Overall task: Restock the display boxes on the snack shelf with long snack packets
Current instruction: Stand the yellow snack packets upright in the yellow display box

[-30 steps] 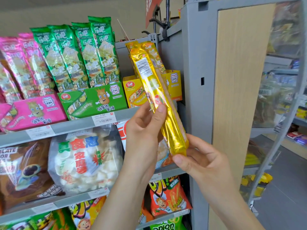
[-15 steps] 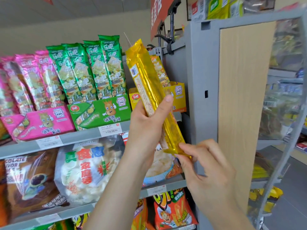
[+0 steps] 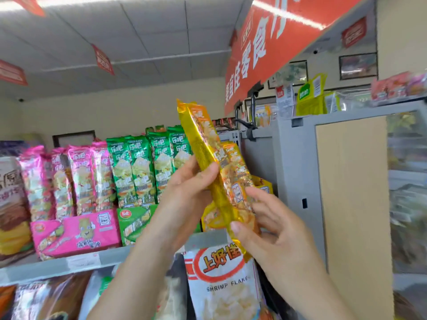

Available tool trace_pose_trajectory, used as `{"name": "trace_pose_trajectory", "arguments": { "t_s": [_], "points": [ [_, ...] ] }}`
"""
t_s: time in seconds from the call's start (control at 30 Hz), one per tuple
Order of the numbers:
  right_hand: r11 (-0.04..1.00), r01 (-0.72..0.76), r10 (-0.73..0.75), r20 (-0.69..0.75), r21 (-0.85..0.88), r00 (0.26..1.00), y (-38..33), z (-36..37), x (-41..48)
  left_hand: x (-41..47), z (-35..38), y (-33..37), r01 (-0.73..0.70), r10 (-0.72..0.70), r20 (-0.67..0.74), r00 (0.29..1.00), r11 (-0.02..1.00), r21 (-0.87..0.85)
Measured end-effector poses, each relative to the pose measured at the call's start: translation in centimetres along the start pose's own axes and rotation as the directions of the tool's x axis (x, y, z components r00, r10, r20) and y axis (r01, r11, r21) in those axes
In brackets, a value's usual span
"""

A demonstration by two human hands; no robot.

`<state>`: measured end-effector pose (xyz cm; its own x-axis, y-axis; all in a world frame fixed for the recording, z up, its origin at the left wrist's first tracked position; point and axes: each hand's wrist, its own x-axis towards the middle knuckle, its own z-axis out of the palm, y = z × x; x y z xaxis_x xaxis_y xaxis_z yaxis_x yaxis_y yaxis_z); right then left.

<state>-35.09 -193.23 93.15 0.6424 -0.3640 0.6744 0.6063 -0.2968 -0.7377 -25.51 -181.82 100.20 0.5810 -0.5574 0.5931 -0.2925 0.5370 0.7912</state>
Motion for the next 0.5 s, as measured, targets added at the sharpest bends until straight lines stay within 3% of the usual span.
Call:
{"name": "trace_pose_trajectory", "arguments": {
  "t_s": [0.1, 0.2, 0.3, 0.4, 0.5],
  "points": [
    [0.991, 0.056, -0.067, -0.092, -0.118, 0.993, 0.5, 0.7, 1.9, 2.6, 0.1, 3.2, -0.18, 0.228, -0.077, 0.971, 0.902, 0.392],
    [0.959, 0.107, -0.149, -0.145, -0.264, 0.978, 0.4, 1.4, 4.2, 5.2, -0.1, 6.8, -0.323, 0.413, -0.014, 0.911, 0.733, 0.599],
    [0.914, 0.163, -0.233, -0.153, -0.371, 0.96, 0.2, 2.0, 6.9, 7.7, 0.2, 10.0, -0.387, 0.431, 0.112, 0.895, 0.627, 0.676],
    [0.878, 0.159, -0.228, -0.103, -0.453, 0.968, 0.3, 2.2, 9.1, 9.7, 0.3, 12.4, -0.369, 0.46, 0.096, 0.883, 0.551, 0.749],
    [0.864, 0.129, -0.15, -0.005, -0.487, 0.989, 0.5, 2.7, 10.8, 11.0, 0.2, 13.9, -0.321, 0.29, 0.214, 0.933, 0.399, 0.859]
  ]
}}
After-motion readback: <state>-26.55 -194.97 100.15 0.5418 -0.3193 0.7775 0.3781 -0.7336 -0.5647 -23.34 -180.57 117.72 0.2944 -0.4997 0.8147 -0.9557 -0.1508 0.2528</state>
